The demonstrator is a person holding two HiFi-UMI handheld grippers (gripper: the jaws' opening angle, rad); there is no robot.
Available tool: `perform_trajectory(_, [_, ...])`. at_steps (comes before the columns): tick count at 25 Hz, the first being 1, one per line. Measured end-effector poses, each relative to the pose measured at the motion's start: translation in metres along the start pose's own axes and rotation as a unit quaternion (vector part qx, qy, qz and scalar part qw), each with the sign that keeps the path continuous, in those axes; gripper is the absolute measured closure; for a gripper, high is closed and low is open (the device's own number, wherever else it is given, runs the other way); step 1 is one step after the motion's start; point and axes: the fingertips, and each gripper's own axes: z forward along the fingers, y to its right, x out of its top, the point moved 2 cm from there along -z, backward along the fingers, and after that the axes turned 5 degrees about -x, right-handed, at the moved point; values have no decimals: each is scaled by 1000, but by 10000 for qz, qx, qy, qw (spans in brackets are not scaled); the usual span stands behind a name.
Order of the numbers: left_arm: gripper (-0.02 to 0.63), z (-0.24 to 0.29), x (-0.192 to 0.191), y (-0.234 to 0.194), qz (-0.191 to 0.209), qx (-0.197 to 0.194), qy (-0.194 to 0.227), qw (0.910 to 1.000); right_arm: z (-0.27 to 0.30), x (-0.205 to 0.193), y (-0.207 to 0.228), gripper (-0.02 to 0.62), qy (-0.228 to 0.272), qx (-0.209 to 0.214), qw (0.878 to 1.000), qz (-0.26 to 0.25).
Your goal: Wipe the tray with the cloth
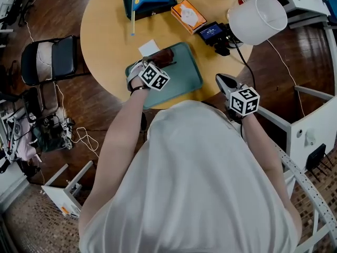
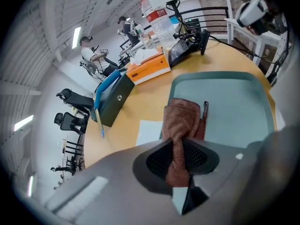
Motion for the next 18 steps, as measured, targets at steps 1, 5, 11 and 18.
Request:
perform_trajectory(1, [224,2,6,-2,-6,13,-10,10000,0,1,0,592,6,8,10000,-11])
perform_trajectory(5, [224,7,15,-4,-42,-44,-95,9999,0,5,1,592,27,31,10000,-14])
perform_trajectory(11, [224,-13,6,32,116,-296,20,9995,6,8,3,592,6,117,9999,-32])
perform_trajectory(18, [224,-43,-6,97,541,-803,142,9952,21,4,-11,592,-139,332,9992,-192])
